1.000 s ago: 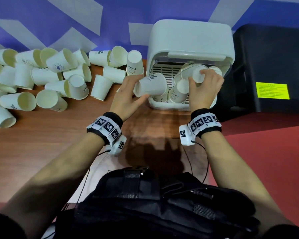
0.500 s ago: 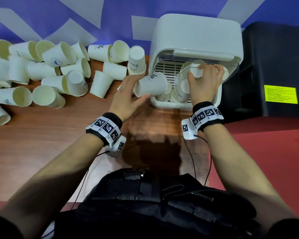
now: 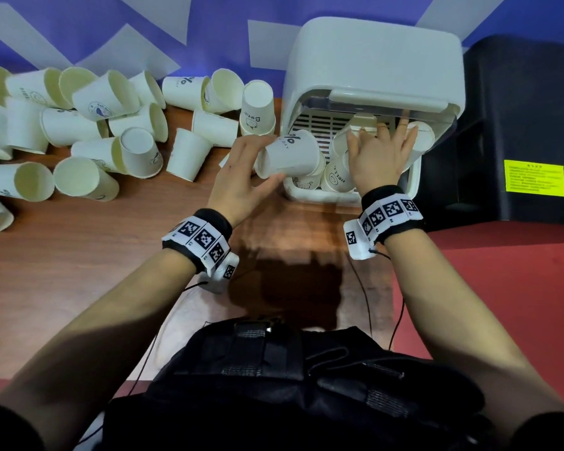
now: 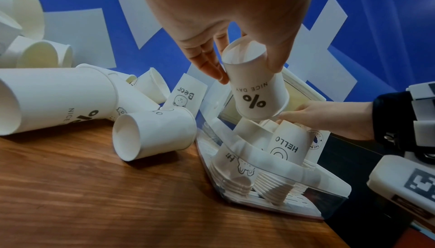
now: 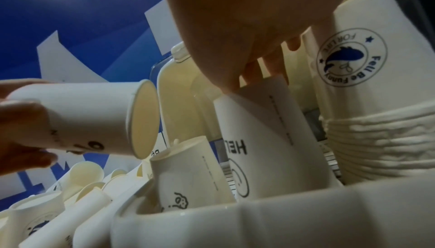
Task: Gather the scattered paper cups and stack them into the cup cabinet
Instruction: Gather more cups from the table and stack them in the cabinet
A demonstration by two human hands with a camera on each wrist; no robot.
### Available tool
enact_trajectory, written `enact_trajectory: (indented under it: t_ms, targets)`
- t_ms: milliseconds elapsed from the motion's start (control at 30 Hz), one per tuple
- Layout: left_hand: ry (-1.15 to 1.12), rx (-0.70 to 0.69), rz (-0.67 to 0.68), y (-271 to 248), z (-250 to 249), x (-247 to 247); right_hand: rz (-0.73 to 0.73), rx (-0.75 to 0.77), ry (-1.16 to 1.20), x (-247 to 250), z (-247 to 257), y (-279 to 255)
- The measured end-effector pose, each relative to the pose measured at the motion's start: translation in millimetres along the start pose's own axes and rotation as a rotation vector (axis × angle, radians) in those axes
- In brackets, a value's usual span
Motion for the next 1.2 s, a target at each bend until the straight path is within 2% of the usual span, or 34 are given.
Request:
enact_trajectory:
  t_ms: [133, 233, 333, 467, 800, 1000, 1200]
  targets:
    - [0.008, -0.078, 0.028, 4.3, -15.3, -7.4, -0.006, 0.061, 0.103, 6.3, -1.5, -6.5]
    - [0.042, -0.165, 0.002, 7.0, -30.8, -11.5, -0.143, 0.145, 0.344, 18.1, -6.5, -24.0]
    - [0.092, -0.232, -0.010, 10.8, -41.7, -19.9, -0.242, 0.116, 0.482, 19.5, -24.4, -47.9]
    - [0.170, -0.310, -0.026, 16.8, -53.5, -36.4, -0.294, 0.052, 0.625, 15.9, -45.4, -77.3]
    - [0.326, -0.509, -0.085, 30.7, -71.6, -69.3, -0.281, 0.003, 0.761, 4.7, -63.3, -105.4]
    - [0.395, -0.541, -0.074, 44.2, -75.3, -86.5, -0.287, -0.018, 0.772, -1.6, -64.8, -102.2]
    - [0.367, -0.608, -0.155, 47.4, -87.6, -97.6, -0.302, -0.027, 0.800, -2.3, -64.9, -98.7]
Point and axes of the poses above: each hand's wrist, its own y-axis towards the middle knuckle, its own x-axis out of the back of the hand, z = x × y, the point moved 9 cm from there along y, towards the middle knuckle, and after that the axes turned 1 degree about -y, right-handed, at the moved point
